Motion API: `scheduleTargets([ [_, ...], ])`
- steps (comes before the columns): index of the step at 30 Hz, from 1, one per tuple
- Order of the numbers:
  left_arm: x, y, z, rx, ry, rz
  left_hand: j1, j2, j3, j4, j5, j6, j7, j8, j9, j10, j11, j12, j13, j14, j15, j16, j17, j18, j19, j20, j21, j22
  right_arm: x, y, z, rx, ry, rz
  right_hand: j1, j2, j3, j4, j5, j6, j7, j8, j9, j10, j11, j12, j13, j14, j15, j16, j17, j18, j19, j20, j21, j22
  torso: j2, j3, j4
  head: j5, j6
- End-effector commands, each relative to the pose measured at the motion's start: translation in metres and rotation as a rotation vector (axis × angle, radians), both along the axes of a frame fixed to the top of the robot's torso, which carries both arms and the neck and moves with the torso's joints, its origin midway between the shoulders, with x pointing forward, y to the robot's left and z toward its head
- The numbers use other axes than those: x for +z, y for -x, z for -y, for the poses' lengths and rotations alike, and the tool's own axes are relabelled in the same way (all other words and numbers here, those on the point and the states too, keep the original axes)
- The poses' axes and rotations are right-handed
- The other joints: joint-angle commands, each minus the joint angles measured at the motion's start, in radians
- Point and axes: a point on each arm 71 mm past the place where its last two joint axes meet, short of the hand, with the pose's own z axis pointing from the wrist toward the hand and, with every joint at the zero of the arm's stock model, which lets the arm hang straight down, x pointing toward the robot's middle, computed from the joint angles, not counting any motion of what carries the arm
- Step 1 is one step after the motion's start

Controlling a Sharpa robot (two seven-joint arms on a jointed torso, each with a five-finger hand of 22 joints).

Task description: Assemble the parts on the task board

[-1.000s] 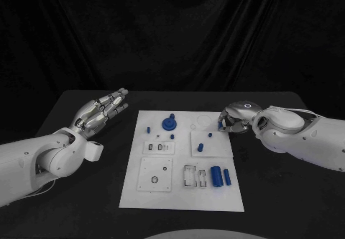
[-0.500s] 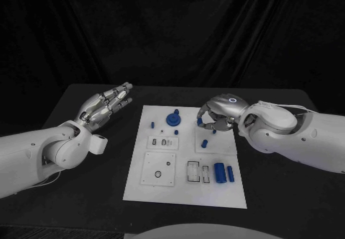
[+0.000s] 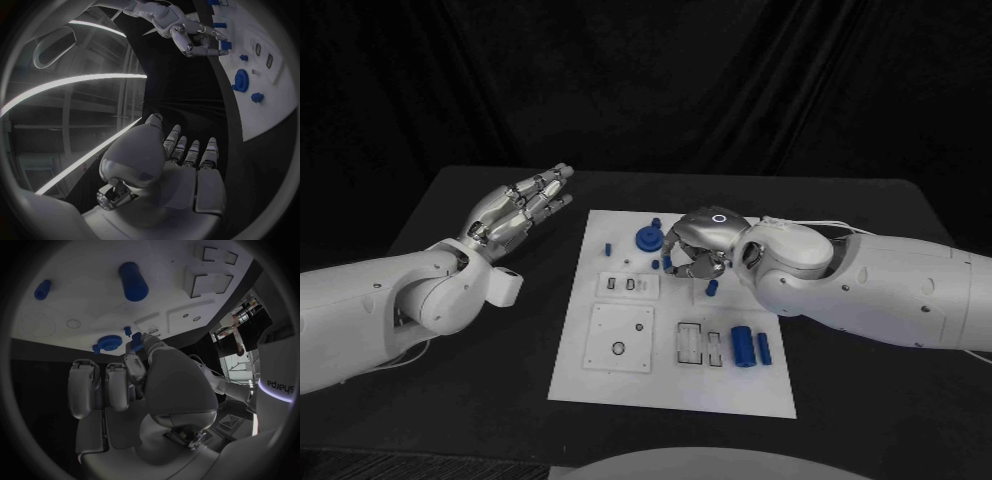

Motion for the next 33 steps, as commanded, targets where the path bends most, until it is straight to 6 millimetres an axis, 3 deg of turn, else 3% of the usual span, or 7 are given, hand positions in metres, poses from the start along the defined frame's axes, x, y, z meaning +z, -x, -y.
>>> scheduleTargets([
  [1, 0.003, -0.001, 0.003, -0.016, 0.018, 0.022, 0.011, 0.001, 0.006, 0.002, 0.004, -0.002, 0.007, 0.003, 0.001, 0.001, 0.007, 0.005, 0.000, 0.002, -0.001, 0.000, 0.000, 0.011, 0.000, 0.006, 0.004, 0.001, -0.007, -0.001, -0.003, -0.032, 0.041, -0.027, -0.008, -0.004, 0.000, -0.004, 0.000, 0.001, 0.003, 0.002, 0.013, 0.111, 0.003, 0.434, 0.429, 0.068, -0.001, 0.003, 0.044, -0.002, 0.050, 0.002, 0.002, 0.224, 0.000, -0.0005, 0.0014, -0.001, -0.004],
  [15, 0.003, -0.002, 0.005, -0.023, 0.020, 0.021, 0.011, 0.001, 0.007, 0.002, 0.005, -0.003, 0.008, 0.003, 0.001, 0.001, 0.007, 0.005, 0.000, 0.002, -0.001, 0.000, 0.000, 0.012, 0.000, 0.006, 0.003, 0.001, -0.014, 0.002, -0.019, -0.014, 0.046, -0.041, -0.014, -0.006, -0.001, -0.004, 0.001, -0.002, 0.007, 0.000, 0.014, 0.111, 0.007, 0.434, 0.429, 0.068, 0.002, 0.003, 0.043, -0.001, 0.049, 0.004, 0.000, 0.223, 0.000, 0.0000, -0.0010, 0.006, -0.010],
  [33, 0.003, -0.001, 0.006, -0.025, 0.022, 0.020, 0.011, 0.001, 0.007, 0.002, 0.005, -0.003, 0.008, 0.003, 0.001, 0.001, 0.007, 0.005, 0.000, 0.002, -0.001, 0.000, 0.000, 0.012, 0.000, 0.006, 0.003, 0.001, -0.019, 0.002, -0.029, -0.001, 0.054, -0.051, -0.016, -0.007, 0.000, -0.008, -0.002, -0.010, 0.010, -0.004, 0.014, 0.111, 0.009, 0.434, 0.429, 0.068, 0.005, 0.003, 0.041, -0.001, 0.048, 0.006, -0.002, 0.223, 0.001, 0.0003, -0.0016, -0.001, -0.017],
])
